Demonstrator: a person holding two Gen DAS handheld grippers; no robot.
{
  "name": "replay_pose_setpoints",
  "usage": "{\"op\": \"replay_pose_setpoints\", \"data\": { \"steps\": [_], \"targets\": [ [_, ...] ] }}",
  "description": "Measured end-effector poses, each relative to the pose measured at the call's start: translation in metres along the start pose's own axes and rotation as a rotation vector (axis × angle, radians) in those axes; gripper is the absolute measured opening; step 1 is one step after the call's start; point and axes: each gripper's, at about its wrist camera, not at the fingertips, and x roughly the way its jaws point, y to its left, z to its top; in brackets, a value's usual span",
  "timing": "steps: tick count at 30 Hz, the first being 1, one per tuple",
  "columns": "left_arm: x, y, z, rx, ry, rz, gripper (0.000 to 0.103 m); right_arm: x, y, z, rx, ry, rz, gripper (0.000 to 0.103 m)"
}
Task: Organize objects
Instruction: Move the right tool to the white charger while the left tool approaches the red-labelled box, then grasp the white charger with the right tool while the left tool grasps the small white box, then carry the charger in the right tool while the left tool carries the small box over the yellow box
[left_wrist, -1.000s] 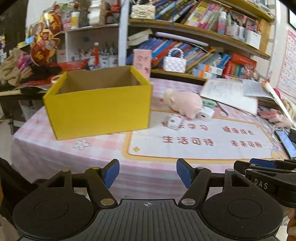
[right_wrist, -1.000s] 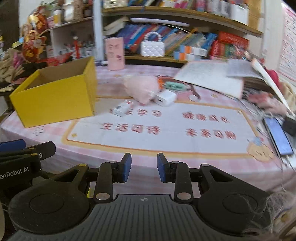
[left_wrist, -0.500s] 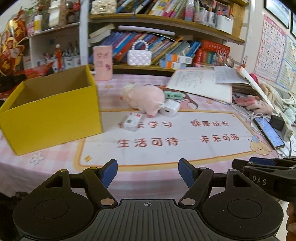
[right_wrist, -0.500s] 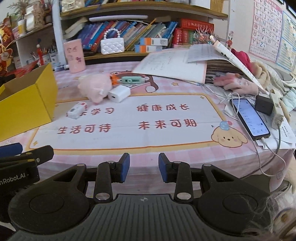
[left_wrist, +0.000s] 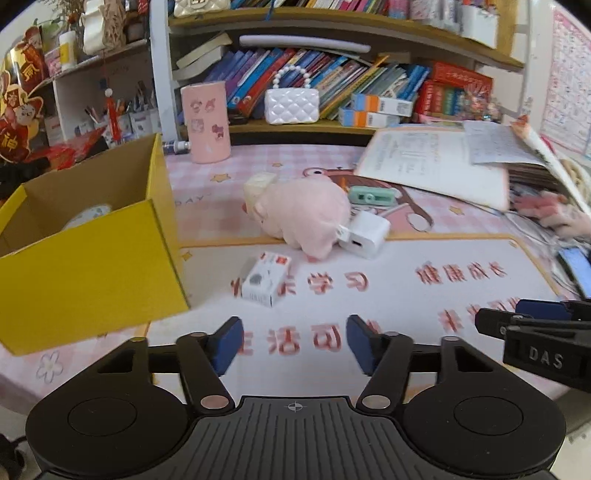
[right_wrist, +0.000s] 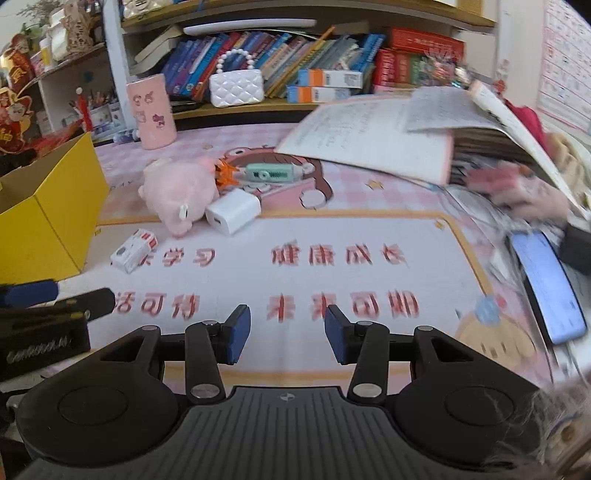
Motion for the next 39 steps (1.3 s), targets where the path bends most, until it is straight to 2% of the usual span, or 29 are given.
{"op": "replay_pose_setpoints", "data": {
  "steps": [8,12,13,17,19,22,27,30,31,39],
  "targets": [
    [0.059,0.002,0.029,-0.017,0.037,0.094,0.054,0.060,-0.004,0.043,-0.113,-0.012,0.104,0.043],
    [0.083,0.008,0.035,-0.043,0.071,0.134,0.054,0.091,-0.001,0.064,-0.181,-0.007,0.141,0.054],
    [0.088,0.008,0.036,-0.051,0.078,0.136,0.054,0.099,-0.001,0.069,-0.198,0.000,0.144,0.054],
    [0.103,0.008,0.036,-0.065,0.118,0.144,0.046,0.124,0.002,0.082,-0.241,0.021,0.187,0.062],
    [0.103,0.009,0.037,-0.079,0.112,0.142,0.043,0.133,0.004,0.087,-0.269,0.027,0.226,0.068],
    [0.104,0.009,0.039,-0.086,0.112,0.120,0.029,0.144,0.009,0.091,-0.328,0.022,0.282,0.069],
    [0.100,0.010,0.038,-0.106,0.117,0.103,0.028,0.162,0.017,0.097,-0.402,0.032,0.338,0.069],
    [0.091,0.013,0.037,-0.138,0.113,0.097,0.028,0.170,0.021,0.098,-0.406,0.047,0.351,0.064],
    [0.087,0.013,0.037,-0.145,0.110,0.093,0.028,0.172,0.022,0.098,-0.401,0.056,0.349,0.055],
    [0.047,0.014,0.026,-0.177,0.074,0.066,0.028,0.155,0.017,0.089,-0.341,0.078,0.320,0.055]
  ]
}}
